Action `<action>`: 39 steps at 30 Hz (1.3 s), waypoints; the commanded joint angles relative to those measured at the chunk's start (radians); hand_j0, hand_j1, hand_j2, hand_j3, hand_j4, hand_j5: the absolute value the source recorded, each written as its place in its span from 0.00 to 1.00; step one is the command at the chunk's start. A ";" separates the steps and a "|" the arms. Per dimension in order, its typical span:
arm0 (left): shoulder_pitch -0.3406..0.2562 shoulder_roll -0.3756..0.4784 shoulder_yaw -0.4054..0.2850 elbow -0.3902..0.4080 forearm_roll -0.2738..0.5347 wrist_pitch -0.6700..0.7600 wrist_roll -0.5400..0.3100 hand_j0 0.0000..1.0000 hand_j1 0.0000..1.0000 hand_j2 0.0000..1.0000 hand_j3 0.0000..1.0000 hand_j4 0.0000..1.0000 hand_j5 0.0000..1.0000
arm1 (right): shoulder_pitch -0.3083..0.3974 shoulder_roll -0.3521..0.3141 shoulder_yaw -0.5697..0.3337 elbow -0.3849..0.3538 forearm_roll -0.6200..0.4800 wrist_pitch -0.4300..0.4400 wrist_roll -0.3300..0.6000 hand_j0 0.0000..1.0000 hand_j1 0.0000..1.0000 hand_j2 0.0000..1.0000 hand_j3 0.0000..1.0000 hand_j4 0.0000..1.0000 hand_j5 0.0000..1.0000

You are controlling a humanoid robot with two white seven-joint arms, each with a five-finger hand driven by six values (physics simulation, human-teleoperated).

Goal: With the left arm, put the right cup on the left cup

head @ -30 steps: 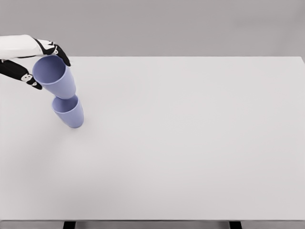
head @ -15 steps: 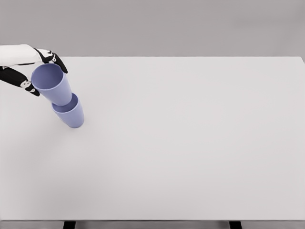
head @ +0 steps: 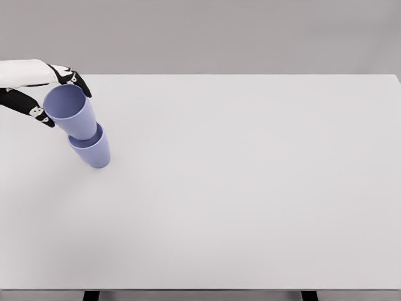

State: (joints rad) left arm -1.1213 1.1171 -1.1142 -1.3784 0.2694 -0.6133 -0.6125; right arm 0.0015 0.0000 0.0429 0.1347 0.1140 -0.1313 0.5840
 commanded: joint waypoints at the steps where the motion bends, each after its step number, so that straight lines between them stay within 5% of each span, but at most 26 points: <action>1: 0.000 -0.003 0.002 0.001 0.004 0.002 0.002 0.50 0.50 0.50 0.50 0.50 0.50 | 0.000 0.000 0.000 0.000 0.001 -0.001 0.000 1.00 1.00 1.00 1.00 1.00 1.00; 5: 0.000 -0.002 0.004 -0.001 0.001 0.002 0.002 0.71 0.71 0.71 0.71 0.71 0.71 | 0.000 0.000 0.000 0.000 0.001 -0.001 0.000 1.00 1.00 1.00 1.00 1.00 1.00; 8: 0.002 -0.002 0.004 -0.002 0.001 0.002 0.002 0.76 0.76 0.76 0.76 0.76 0.76 | 0.000 0.000 0.000 0.000 0.001 -0.001 0.000 1.00 1.00 1.00 1.00 1.00 1.00; 14: 0.000 -0.002 0.011 -0.005 0.001 0.002 0.002 0.77 0.77 0.77 0.77 0.77 0.77 | 0.000 0.000 0.000 0.000 0.001 -0.001 0.000 1.00 1.00 1.00 1.00 1.00 1.00; 21: 0.005 -0.002 0.011 -0.005 0.001 0.002 0.002 0.89 0.89 0.89 0.89 0.89 0.89 | 0.000 0.000 0.000 0.000 0.003 -0.001 0.000 1.00 1.00 1.00 1.00 1.00 1.00; 36: 0.008 0.006 0.021 -0.021 -0.003 0.002 0.002 0.93 0.93 0.93 0.93 0.93 0.93 | 0.000 0.000 0.000 0.000 0.001 -0.001 0.000 1.00 1.00 1.00 1.00 1.00 1.00; 38: 0.002 0.056 0.039 -0.142 0.043 0.002 0.002 1.00 1.00 1.00 1.00 1.00 1.00 | 0.000 0.000 0.000 0.000 0.003 -0.001 0.000 1.00 1.00 1.00 1.00 1.00 1.00; 39: 0.006 0.131 0.042 -0.277 0.108 0.002 0.002 1.00 1.00 1.00 1.00 1.00 1.00 | 0.000 0.000 0.000 0.000 0.001 -0.001 0.000 1.00 1.00 1.00 1.00 1.00 1.00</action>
State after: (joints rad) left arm -1.1152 1.1815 -1.0835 -1.5274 0.3130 -0.6138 -0.6112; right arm 0.0015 0.0000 0.0429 0.1347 0.1141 -0.1313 0.5840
